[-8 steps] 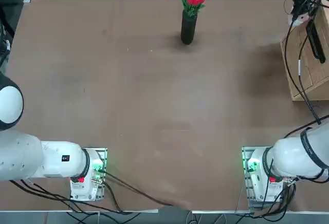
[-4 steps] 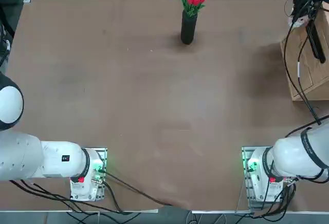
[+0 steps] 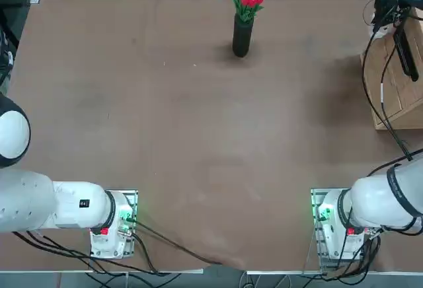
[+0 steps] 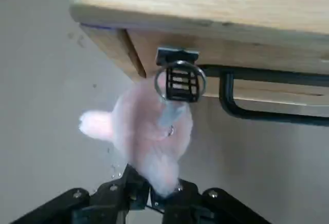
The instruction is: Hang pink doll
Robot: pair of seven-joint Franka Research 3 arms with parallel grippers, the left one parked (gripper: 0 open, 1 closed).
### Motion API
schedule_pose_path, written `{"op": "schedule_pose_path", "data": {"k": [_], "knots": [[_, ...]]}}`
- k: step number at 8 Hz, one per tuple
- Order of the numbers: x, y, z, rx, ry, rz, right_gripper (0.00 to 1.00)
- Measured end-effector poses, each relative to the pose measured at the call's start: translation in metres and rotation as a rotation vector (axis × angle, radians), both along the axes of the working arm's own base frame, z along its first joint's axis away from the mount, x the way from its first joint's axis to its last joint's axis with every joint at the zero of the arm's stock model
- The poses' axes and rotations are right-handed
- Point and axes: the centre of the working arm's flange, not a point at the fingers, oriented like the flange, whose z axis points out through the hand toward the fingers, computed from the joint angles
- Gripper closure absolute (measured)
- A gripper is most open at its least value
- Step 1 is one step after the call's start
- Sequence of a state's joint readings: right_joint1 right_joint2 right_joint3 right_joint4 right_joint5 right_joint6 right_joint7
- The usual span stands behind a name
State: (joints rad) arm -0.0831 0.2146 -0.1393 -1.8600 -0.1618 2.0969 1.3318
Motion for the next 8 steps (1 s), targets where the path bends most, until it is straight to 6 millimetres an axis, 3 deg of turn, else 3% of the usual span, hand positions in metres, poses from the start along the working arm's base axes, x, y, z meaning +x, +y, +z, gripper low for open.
{"op": "schedule_pose_path", "data": {"k": [1,2,6,7,8], "knots": [[0.000,0.000,-0.001,0.000,-0.003,0.001,0.93],[0.001,-0.001,-0.001,-0.001,-0.004,0.005,0.81],[0.001,-0.003,0.006,-0.001,-0.009,0.051,0.04],[0.000,0.007,0.016,0.008,-0.003,0.098,0.00],[-0.002,0.029,0.035,0.046,0.017,0.183,0.00]]}}
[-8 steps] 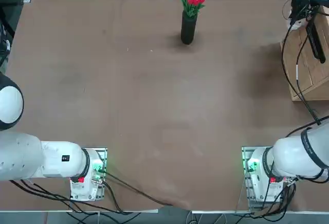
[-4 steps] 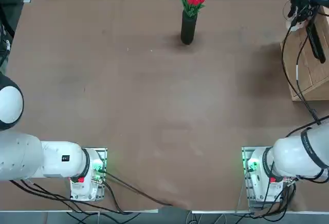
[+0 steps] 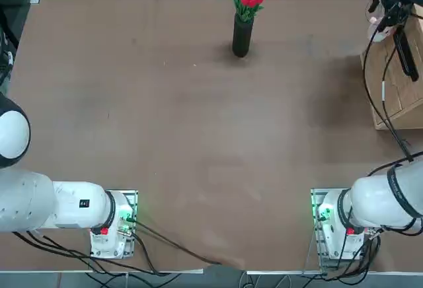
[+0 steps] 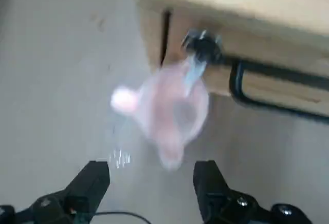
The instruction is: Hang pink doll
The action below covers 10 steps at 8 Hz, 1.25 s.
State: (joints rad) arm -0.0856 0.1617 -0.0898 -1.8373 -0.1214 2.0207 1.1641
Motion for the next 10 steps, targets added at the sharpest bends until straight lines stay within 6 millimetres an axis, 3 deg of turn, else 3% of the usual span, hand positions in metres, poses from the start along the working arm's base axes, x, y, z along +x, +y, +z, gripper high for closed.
{"op": "schedule_pose_path", "data": {"k": [2,3,5,8,10], "knots": [[-0.011,0.043,0.056,0.126,0.051,0.210,0.00],[-0.015,0.052,0.080,0.181,0.058,0.359,0.00],[-0.018,0.056,0.101,0.239,0.071,0.677,0.00],[-0.005,0.075,0.133,0.199,0.022,1.156,0.00],[-0.007,0.065,0.154,0.112,0.045,1.256,0.00]]}}
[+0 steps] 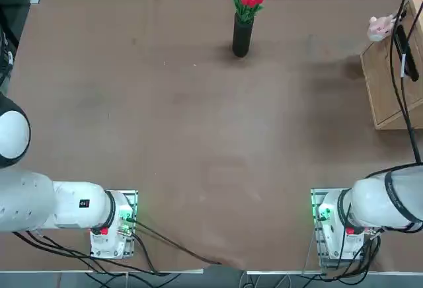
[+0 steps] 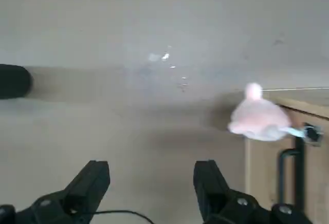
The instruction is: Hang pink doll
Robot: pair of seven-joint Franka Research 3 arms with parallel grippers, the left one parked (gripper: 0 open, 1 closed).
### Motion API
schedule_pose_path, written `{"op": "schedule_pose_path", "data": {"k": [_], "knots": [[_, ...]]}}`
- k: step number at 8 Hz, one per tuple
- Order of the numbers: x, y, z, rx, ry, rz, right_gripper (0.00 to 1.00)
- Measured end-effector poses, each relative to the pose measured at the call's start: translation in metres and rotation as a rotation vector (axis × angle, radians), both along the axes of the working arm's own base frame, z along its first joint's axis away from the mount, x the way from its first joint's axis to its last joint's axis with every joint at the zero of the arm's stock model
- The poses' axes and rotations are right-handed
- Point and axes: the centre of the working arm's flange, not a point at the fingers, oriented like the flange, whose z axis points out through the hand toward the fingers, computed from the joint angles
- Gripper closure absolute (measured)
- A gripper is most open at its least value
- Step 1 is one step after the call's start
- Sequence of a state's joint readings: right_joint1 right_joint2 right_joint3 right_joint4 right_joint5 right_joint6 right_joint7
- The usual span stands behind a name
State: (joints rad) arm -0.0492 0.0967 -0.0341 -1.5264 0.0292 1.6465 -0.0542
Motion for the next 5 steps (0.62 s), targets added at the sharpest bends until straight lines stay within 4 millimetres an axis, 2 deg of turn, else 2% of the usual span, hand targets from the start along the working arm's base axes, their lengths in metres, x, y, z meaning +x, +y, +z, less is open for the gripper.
{"op": "schedule_pose_path", "data": {"k": [2,5], "knots": [[-0.018,-0.004,0.001,-0.051,-0.001,0.022,0.00],[-0.031,0.015,-0.006,-0.066,0.029,0.011,0.00]]}}
